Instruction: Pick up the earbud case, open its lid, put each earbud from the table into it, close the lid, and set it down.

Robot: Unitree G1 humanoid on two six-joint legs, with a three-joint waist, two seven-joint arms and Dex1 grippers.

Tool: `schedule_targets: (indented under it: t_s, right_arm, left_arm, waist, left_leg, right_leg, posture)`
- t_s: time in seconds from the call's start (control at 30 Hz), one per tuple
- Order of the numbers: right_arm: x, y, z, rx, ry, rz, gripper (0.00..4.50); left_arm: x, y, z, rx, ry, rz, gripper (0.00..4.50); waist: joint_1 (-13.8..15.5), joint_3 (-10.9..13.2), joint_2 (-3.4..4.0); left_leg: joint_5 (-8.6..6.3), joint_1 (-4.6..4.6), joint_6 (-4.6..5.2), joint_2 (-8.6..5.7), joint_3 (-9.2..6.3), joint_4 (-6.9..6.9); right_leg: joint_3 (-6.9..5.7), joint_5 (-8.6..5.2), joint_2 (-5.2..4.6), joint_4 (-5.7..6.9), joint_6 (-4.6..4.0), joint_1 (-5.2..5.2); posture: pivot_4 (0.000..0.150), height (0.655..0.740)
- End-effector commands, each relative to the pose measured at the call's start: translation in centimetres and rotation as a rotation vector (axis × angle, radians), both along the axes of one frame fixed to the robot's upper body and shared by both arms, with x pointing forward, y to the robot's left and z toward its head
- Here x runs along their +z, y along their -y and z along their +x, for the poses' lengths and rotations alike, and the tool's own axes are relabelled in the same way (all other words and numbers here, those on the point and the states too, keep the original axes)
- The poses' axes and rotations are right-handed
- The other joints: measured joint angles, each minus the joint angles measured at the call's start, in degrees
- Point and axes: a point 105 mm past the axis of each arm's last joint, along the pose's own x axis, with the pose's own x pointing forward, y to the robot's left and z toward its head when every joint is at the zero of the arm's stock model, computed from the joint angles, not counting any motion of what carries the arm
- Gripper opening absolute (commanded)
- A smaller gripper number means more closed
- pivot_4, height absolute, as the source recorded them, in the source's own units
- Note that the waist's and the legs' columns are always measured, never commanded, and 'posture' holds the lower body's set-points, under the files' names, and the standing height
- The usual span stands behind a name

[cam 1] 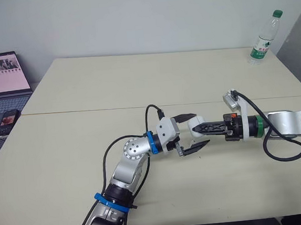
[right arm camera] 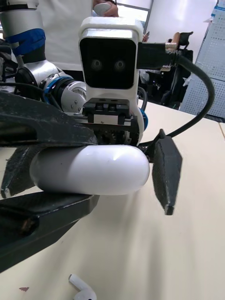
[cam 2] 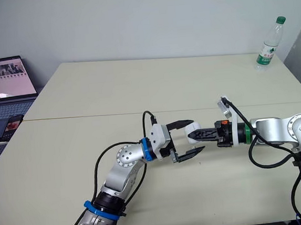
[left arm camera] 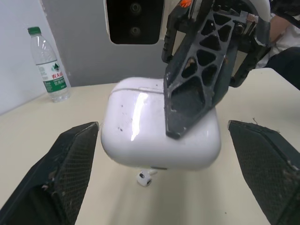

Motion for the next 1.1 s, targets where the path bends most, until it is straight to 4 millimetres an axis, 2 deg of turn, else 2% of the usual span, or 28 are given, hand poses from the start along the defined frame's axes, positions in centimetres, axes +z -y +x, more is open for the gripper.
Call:
schedule_targets:
  t_s: [0.03, 0.13, 0.27, 0.4, 0.5, 0.77, 1.1]
  right_arm:
    - [1.9, 1.2, 0.2, -0.009, 0.167, -0.039, 0.8]
    - [0.5, 2.3, -0.4, 0.073, 0.319, -0.218, 0.8]
    - [-1.5, 3.1, -2.1, 0.337, 0.538, -0.421, 0.8]
    - [-2.7, 3.2, -2.7, 0.552, 0.676, -0.582, 0.8]
    - [-3.2, 2.9, -3.0, 0.665, 0.696, -0.642, 0.8]
    - [-2.2, 1.1, -3.0, 0.766, 0.724, -0.672, 0.8]
    - [-1.4, -1.0, -2.1, 0.796, 0.807, -0.753, 0.8]
  left_arm:
    - [1.3, -1.8, -0.7, -0.057, -0.087, -0.024, 4.49]
    - [1.5, -3.2, -1.1, -0.108, -0.194, 0.009, 4.49]
    - [1.9, -4.2, -1.0, -0.15, -0.272, 0.045, 4.49]
    - [1.9, -4.0, -1.4, -0.214, -0.332, 0.103, 4.49]
    - [1.8, -3.4, -2.1, -0.272, -0.344, 0.142, 4.49]
    - [0.8, -2.2, -2.9, -0.347, -0.324, 0.247, 4.49]
    - [0.2, -0.8, -1.5, -0.266, -0.29, 0.257, 4.49]
  waist:
    - [0.0, 0.0, 0.02]
    - [0.0, 0.0, 0.05]
    - [0.0, 0.0, 0.09]
    - [0.0, 0.1, 0.1]
    - [-0.1, 0.1, 0.1]
    - [0.0, 0.1, 0.1]
    - [0.1, 0.1, 0.09]
  left_leg:
    - [0.0, -0.01, 0.0, 0.02, 0.0, 0.0]
    - [0.0, -0.03, 0.0, 0.02, -0.02, 0.0]
    - [0.0, -0.03, 0.0, 0.02, -0.05, 0.01]
    - [0.0, 0.0, -0.01, 0.02, 0.05, 0.03]
    - [0.0, 0.04, -0.01, 0.02, 0.1, 0.05]
    - [0.01, 0.0, -0.01, 0.01, 0.14, 0.07]
    - [0.01, -0.09, -0.01, -0.02, 0.21, 0.11]
  right_leg:
    - [0.0, 0.0, 0.0, 0.0, 0.0, -0.03]
    - [-0.05, -0.03, 0.02, 0.05, 0.05, -0.12]
    - [-0.13, -0.18, 0.0, 0.01, 0.29, -0.12]
    - [-0.11, -0.18, 0.01, 0.06, 0.3, -0.17]
    - [-0.06, -0.18, 0.01, 0.15, 0.3, -0.2]
    - [0.06, -0.09, 0.01, 0.3, 0.08, -0.31]
    - [0.05, -0.02, 0.0, 0.35, -0.05, -0.45]
  posture:
    - [0.15, 0.7362]
    - [0.15, 0.7362]
    - [0.15, 0.7362]
    - [0.15, 0.7362]
    - [0.15, 0.7362]
    - [0.15, 0.7362]
    - [0.15, 0.7362]
